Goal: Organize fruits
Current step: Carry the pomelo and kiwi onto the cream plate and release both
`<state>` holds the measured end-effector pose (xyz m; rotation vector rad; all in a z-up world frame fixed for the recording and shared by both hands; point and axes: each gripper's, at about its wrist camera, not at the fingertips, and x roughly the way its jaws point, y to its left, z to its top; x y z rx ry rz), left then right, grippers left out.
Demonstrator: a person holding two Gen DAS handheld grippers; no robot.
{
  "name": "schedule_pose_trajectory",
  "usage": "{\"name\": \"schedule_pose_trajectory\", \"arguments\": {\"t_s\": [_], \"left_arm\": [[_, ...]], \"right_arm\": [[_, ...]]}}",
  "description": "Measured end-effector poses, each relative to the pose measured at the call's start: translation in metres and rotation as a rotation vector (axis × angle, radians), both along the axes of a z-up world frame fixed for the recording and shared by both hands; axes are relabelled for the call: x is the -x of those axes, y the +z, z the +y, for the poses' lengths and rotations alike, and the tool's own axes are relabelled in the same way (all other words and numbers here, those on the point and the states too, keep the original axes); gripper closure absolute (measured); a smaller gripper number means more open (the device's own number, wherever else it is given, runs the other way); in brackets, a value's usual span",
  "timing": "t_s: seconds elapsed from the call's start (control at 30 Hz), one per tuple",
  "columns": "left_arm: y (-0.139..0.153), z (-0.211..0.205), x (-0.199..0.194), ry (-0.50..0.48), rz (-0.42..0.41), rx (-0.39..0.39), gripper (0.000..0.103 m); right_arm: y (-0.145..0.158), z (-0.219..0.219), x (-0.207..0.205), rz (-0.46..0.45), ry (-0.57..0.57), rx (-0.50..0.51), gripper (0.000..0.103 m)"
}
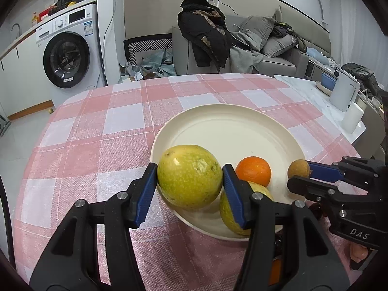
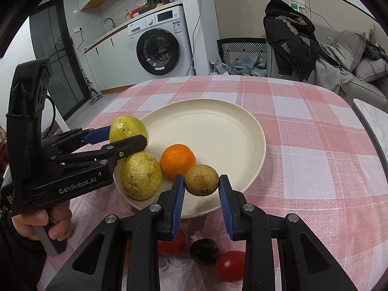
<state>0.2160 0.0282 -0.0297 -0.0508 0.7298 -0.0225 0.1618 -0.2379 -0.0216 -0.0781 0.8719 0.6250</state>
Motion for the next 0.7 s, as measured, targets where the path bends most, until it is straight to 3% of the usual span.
{"name": "schedule_pose_trajectory", "arguments": {"t_s": [0.33,0.43,0.5,0.63,0.7], "left_arm": [[-0.001,0.004,0.000,0.005,0.009,0.024,0.051],[0.001,0.001,0.003,0.004,0.000,-0.001,0.051],[0.003,0.000,0.007,0.010,-0.002,-0.014,0.046],[0.014,0.005,0.023,0.015,-0.027,0.029,0.025],[0.021,0.006,0.035,0.013,-0.049,0.049,0.022]], "right_arm": [[-0.002,0.001,0.000,-0.007,0.008,0.005,0.073],[-0.001,0.000,0.004,-0.015,0.024,0.010,0.070],[0.002,-0.001,0.007,-0.032,0.024,0.022,0.063],[0.009,-0.006,0.013,-0.069,0.017,0.023,0.048],[0.013,-0.010,0.016,-0.085,0.009,0.028,0.025]]}}
